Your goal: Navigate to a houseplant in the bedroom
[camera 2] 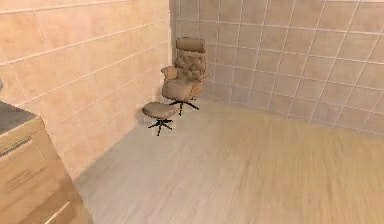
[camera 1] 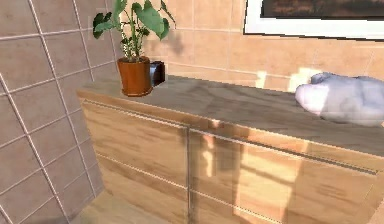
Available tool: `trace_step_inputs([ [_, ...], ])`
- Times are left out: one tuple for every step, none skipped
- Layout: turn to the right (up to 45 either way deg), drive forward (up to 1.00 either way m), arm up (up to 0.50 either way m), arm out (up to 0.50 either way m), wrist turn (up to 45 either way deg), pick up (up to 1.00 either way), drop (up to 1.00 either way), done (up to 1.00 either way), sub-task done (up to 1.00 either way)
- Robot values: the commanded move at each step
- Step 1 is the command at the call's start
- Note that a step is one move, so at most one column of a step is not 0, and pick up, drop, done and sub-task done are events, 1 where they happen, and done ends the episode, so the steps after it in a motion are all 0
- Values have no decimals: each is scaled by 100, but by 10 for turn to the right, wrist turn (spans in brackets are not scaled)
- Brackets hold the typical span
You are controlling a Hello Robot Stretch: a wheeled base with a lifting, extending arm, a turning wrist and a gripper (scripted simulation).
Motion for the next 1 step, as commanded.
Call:
trace_step_inputs([
  [0, 20, 0, 0, 0, 0, 0, 0, 0],
])
